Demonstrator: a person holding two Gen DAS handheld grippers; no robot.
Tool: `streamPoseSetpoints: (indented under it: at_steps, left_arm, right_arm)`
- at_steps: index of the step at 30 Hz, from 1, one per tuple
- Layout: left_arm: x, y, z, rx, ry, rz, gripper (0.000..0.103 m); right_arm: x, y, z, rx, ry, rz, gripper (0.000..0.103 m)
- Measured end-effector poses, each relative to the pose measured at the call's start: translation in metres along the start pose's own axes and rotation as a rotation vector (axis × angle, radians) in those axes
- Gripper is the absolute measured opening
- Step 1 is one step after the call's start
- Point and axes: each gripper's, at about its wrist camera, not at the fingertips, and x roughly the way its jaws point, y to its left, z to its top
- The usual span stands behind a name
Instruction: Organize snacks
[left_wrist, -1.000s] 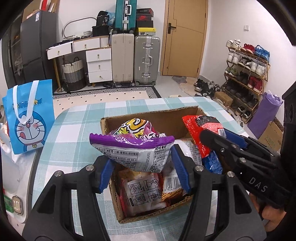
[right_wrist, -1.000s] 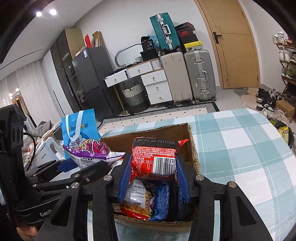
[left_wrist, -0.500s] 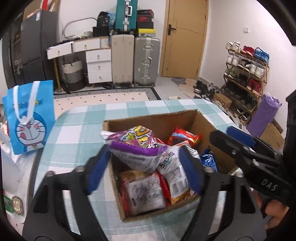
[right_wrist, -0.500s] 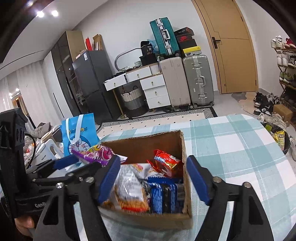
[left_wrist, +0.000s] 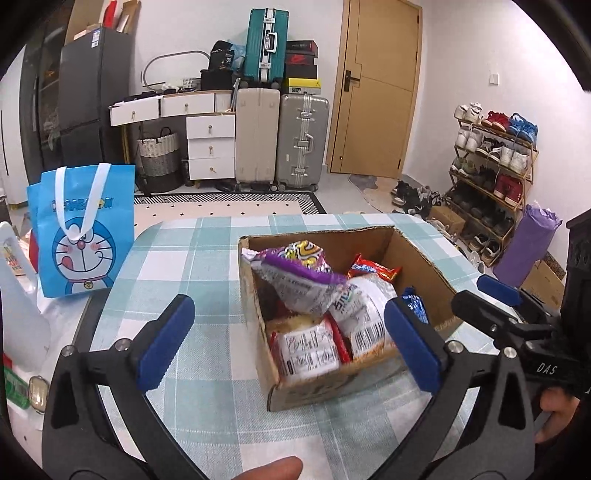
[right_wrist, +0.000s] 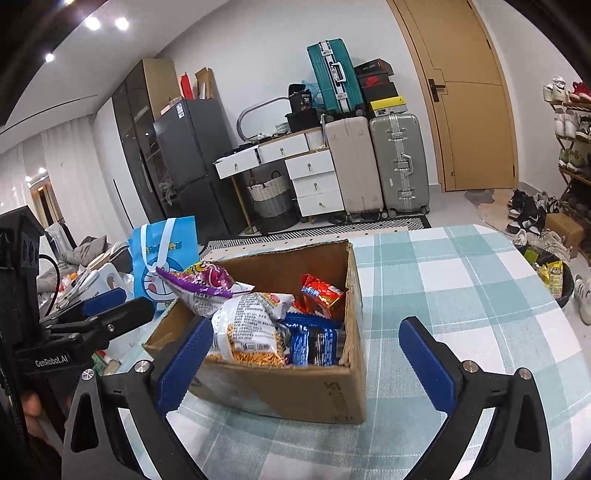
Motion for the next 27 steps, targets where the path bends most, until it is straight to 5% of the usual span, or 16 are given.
streamPoseSetpoints:
  at_steps: [27]
  left_arm:
    - [-0.041, -0.007, -0.088, -0.003, -0.062, 0.012, 0.102]
  right_arm:
    - [-0.048, 0.015, -0.058, -0.144, -0.082, 0.001, 0.103]
